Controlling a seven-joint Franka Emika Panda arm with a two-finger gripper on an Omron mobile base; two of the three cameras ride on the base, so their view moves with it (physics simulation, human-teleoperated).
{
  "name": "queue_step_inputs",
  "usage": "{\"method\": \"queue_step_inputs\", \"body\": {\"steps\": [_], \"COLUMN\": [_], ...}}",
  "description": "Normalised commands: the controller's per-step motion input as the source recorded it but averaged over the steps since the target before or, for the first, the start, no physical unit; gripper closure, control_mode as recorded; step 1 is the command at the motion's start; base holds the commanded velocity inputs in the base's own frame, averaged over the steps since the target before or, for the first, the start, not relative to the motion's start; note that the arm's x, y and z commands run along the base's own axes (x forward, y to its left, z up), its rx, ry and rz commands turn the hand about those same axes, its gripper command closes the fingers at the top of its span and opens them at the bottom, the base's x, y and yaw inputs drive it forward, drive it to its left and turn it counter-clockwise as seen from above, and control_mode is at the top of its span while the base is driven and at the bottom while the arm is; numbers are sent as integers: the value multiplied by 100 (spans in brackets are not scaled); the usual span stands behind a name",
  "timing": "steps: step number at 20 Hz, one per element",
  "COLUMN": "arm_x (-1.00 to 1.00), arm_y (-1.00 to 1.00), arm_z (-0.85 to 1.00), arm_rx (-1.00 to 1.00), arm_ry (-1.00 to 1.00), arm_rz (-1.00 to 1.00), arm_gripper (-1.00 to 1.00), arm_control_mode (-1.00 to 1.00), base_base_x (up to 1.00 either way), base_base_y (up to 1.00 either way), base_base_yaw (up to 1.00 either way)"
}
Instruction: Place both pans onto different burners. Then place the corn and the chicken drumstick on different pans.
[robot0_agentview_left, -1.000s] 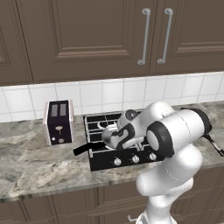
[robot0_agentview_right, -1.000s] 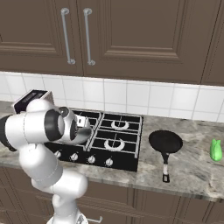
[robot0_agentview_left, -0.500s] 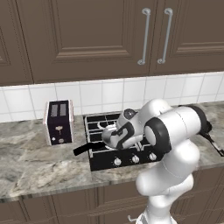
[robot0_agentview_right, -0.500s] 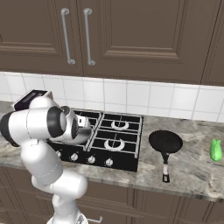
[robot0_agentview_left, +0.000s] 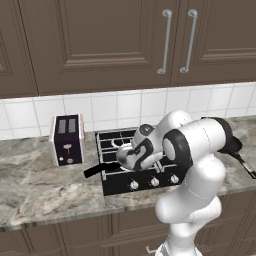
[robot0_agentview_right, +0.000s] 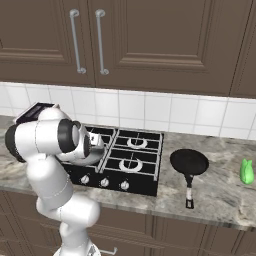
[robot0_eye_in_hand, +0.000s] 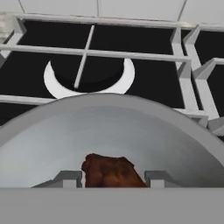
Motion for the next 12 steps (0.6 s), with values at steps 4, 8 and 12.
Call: {"method": "queue_step_inputs", "body": {"steps": [4, 8, 12], "arm_x": [-9, -21, -25], "arm_y": [0, 0, 0], "arm_z": [-2, 25, 30], "arm_rx": [0, 4, 5], "arm_ry": [-2, -8, -9], "arm_rz": [0, 0, 0], "arm_gripper": [-100, -100, -100], "arm_control_mode": [-100, -100, -100], "base_base_x": [0, 0, 0], "base_base_y": [0, 0, 0], "base_base_yaw": [0, 0, 0]}}
